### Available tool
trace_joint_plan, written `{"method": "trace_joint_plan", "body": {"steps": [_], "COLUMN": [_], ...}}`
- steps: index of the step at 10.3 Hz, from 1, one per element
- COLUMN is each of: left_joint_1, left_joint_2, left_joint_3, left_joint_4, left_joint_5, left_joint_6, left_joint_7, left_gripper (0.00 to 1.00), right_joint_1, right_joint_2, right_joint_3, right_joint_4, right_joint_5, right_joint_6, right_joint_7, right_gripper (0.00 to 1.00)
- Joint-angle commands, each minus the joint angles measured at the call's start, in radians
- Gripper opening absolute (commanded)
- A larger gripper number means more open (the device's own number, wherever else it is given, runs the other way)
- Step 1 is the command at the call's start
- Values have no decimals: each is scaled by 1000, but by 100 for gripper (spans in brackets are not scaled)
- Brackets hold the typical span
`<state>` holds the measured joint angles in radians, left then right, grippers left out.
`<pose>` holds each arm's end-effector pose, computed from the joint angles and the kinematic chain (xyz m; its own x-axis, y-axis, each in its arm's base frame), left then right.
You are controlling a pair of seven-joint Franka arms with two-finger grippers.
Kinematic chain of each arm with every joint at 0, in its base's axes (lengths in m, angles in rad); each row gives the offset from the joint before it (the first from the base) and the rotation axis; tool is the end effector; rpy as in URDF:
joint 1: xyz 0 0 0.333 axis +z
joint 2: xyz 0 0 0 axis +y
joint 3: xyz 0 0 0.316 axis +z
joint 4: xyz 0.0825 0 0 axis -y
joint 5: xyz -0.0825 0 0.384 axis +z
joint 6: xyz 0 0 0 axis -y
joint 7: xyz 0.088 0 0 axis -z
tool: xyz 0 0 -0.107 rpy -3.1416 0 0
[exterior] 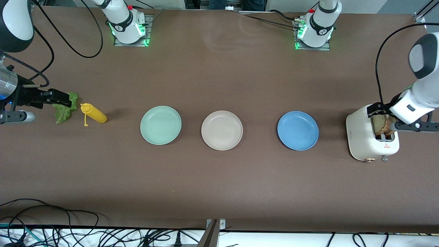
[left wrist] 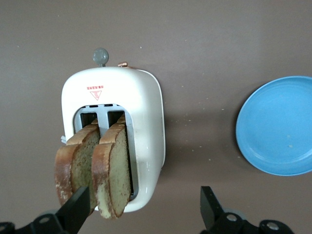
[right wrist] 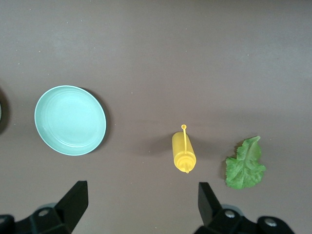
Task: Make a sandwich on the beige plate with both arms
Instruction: 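Lower the left gripper onto the bread slice in the toaster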
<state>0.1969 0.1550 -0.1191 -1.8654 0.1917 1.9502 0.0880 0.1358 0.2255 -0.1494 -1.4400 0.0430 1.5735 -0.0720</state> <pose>0.5897 0.0613 0.4285 0.9930 -0.0799 -0.0871 -0.0921 -0.9849 -0.1466 0.6185 0.0059 0.5551 0.9943 0.0590 -0.0885 0.0578 -0.9982 -0.0159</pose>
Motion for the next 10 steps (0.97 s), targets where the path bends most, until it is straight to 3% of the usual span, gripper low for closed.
{"method": "trace_joint_plan", "body": {"steps": [1,4,6,7,8,10], "left_joint_1": [22,38,52,53,59,67], "left_joint_2": [-29,-25,-20,-15,-12,4], "left_joint_3": [-7,-7,-8,-8,-8,-8], "left_joint_4": [-77,-138,-139,-149,-156,-159], "left_joint_5": [48,100,100,98,98,98], "left_joint_6": [73,176,176,177,194,199], "left_joint_7": [13,13,13,12,12,12], "left_gripper": [99,99,99,90,89,77], "right_joint_1": [-2,-2,-2,-2,-2,-2], "right_joint_2": [-3,-3,-3,-3,-3,-3], "right_joint_3": [1,1,1,1,1,1], "right_joint_4": [4,4,4,4,4,4], "right_joint_5": [15,15,15,15,15,15], "right_joint_6": [-6,-6,-6,-6,-6,-6], "right_joint_7": [-2,-2,-2,-2,-3,-2], "right_gripper": [100,100,100,100,100,100]}}
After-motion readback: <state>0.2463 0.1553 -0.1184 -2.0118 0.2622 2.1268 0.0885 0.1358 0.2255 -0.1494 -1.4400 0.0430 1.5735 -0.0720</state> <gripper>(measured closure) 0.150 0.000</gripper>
